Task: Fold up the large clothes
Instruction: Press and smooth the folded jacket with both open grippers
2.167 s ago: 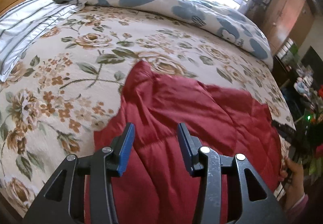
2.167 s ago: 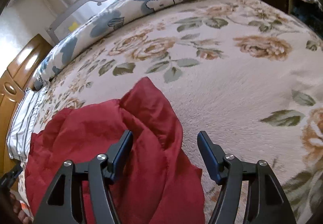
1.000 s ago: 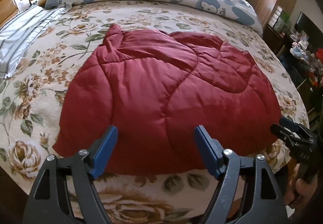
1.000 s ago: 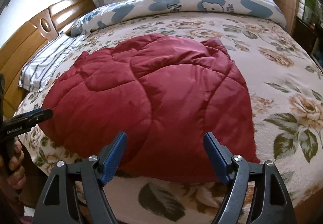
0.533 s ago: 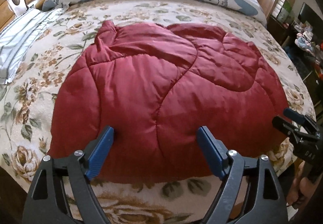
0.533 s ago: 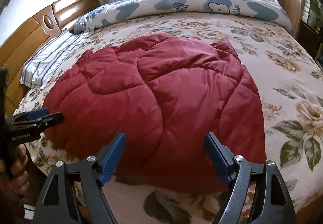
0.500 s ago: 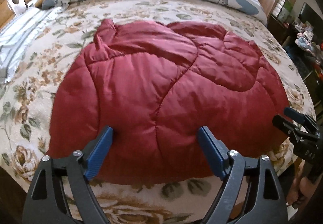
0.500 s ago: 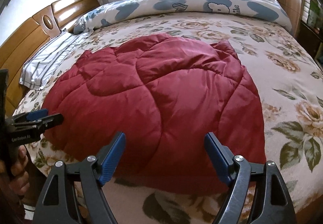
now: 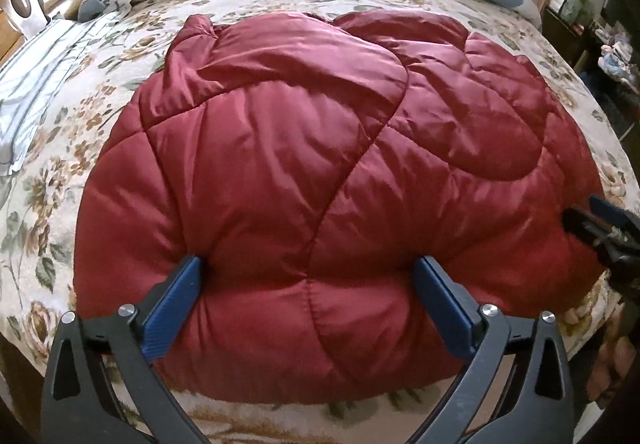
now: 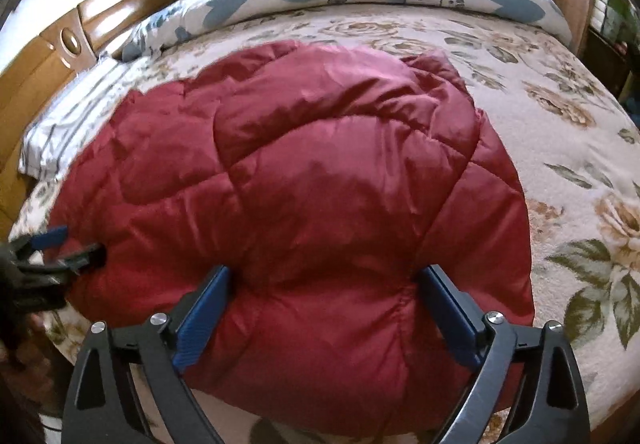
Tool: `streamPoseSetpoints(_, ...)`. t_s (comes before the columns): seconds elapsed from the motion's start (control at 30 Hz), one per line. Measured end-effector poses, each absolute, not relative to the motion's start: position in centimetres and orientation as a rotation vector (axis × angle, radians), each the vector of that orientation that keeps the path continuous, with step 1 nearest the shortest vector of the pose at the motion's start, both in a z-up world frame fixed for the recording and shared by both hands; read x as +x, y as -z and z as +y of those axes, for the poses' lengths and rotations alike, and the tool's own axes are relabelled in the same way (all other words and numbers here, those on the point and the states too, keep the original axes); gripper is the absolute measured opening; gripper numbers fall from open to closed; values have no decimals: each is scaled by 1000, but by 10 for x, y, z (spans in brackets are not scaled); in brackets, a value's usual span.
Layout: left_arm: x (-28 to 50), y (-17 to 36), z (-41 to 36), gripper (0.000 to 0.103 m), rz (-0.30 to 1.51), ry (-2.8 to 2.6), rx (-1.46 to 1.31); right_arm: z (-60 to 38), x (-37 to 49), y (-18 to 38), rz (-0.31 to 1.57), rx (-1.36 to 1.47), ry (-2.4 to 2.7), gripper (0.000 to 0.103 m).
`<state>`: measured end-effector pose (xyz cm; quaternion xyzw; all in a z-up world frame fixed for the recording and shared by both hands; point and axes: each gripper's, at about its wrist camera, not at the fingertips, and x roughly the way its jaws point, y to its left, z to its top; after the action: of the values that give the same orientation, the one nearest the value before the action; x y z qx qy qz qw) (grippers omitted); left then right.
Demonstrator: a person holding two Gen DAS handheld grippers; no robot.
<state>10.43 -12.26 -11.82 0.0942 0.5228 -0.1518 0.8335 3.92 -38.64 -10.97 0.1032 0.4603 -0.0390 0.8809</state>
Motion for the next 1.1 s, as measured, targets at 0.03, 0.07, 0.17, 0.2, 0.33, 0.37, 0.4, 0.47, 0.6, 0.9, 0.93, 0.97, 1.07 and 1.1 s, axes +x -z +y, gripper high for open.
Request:
streamPoseSetpoints(0.03, 106, 119, -122, 103, 1108, 322, 201, -386, 39, 106, 945, 214, 78, 95)
streamPoseSetpoints(0.07, 106, 120, -123, 103, 1107, 321, 203, -385, 41, 103, 935, 215, 73, 94)
streamPoseSetpoints(0.17, 105, 123, -126, 103, 1100, 317, 218, -381, 47, 101, 931, 205, 54, 94)
streamPoseSetpoints(0.2, 105, 123, -127, 103, 1099, 317, 221, -380, 51, 105, 942, 188, 57, 95)
streamPoseSetpoints(0.33, 106, 119, -126, 103, 1097, 323, 215, -387, 58, 124, 959, 196, 63, 96)
streamPoseSetpoints(0.37, 105, 117, -125, 103, 1092, 326, 210, -393, 59, 128, 959, 219, 70, 96)
streamPoseSetpoints(0.4, 104, 112, -125, 103, 1084, 333, 210, -399, 59, 131, 958, 235, 74, 96)
streamPoseSetpoints(0.47, 105, 104, -123, 103, 1068, 341, 209, -406, 58, 133, 958, 259, 74, 97)
streamPoseSetpoints(0.6, 116, 89, -115, 103, 1030, 314, 186, -409, 57, 135, 954, 265, 75, 97)
streamPoseSetpoints(0.9, 147, 122, -117, 103, 1095, 272, 191, -408, 56, 137, 942, 268, 77, 98)
streamPoseSetpoints(0.93, 146, 123, -117, 103, 1093, 270, 193, -408, 57, 136, 945, 269, 77, 98)
streamPoseSetpoints(0.97, 146, 123, -117, 103, 1092, 269, 193, -409, 58, 134, 950, 270, 78, 98)
streamPoseSetpoints(1.07, 146, 124, -116, 103, 1096, 269, 189, -408, 56, 122, 943, 266, 85, 97)
streamPoseSetpoints(1.1, 146, 124, -115, 103, 1096, 269, 190, -407, 54, 117, 933, 265, 89, 96)
